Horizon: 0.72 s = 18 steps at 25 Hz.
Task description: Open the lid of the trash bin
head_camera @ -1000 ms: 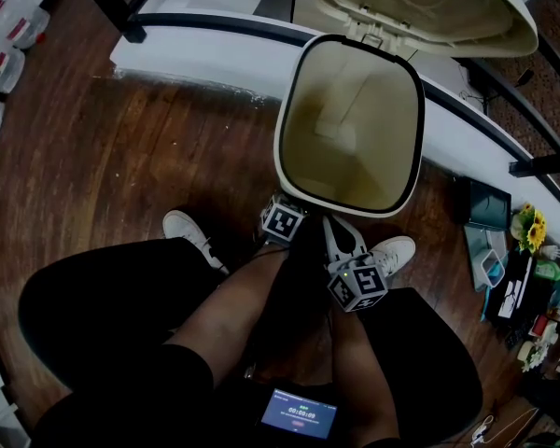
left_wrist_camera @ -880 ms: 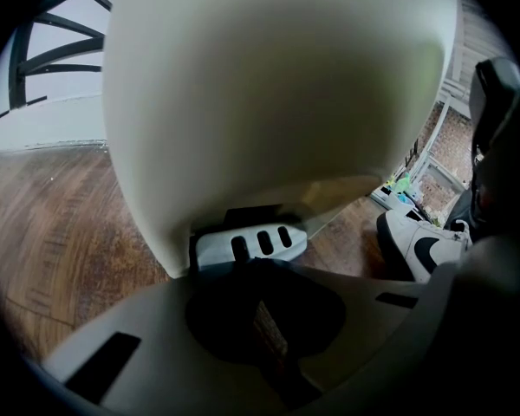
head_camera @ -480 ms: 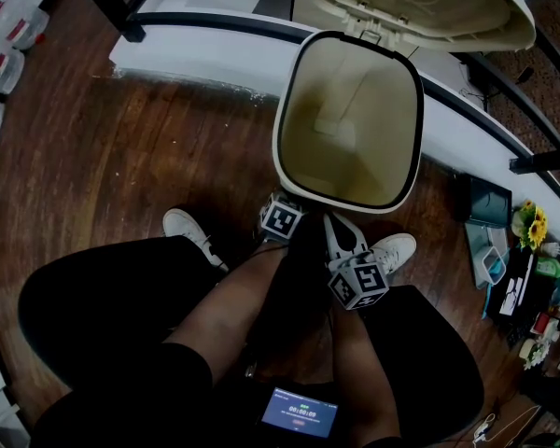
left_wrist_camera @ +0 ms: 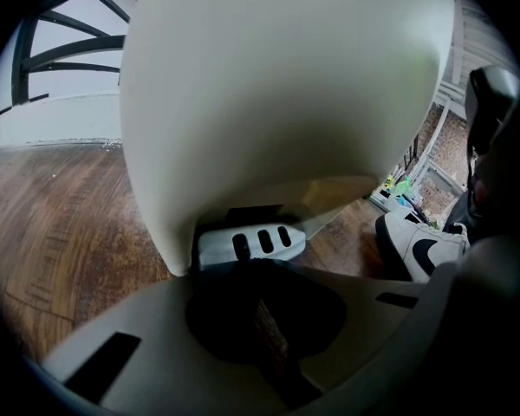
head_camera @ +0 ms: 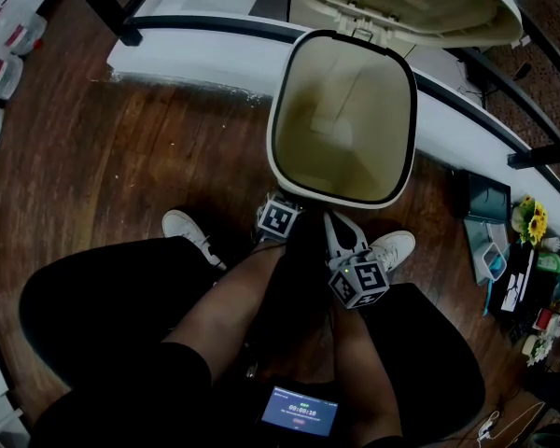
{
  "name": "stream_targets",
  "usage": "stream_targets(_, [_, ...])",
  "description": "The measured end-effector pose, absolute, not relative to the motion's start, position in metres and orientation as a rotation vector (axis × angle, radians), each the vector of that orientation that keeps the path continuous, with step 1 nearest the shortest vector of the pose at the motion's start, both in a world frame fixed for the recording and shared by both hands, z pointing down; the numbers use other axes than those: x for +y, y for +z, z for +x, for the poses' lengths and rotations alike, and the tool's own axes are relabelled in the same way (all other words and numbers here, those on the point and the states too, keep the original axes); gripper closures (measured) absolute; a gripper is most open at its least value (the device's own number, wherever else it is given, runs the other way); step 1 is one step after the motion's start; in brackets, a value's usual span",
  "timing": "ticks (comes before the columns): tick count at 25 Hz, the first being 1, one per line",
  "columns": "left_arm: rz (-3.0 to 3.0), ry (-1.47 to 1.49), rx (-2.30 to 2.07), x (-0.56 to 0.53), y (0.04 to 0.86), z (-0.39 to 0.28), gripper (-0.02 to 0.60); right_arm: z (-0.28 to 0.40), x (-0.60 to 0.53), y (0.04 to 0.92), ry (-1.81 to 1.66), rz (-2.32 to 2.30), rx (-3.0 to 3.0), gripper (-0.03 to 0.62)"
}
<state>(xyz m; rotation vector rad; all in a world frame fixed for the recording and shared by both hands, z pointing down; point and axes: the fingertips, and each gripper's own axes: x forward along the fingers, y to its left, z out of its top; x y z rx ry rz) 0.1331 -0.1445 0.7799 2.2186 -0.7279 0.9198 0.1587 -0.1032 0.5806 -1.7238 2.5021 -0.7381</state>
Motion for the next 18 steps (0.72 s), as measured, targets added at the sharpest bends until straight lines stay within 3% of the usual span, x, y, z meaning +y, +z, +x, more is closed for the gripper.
stream_targets(18, [2.299,0.900,-0.758,-0.144,0.760,0.132,0.549,0.156,-0.100,0.569,-0.715,-1.712,2.523,0.572])
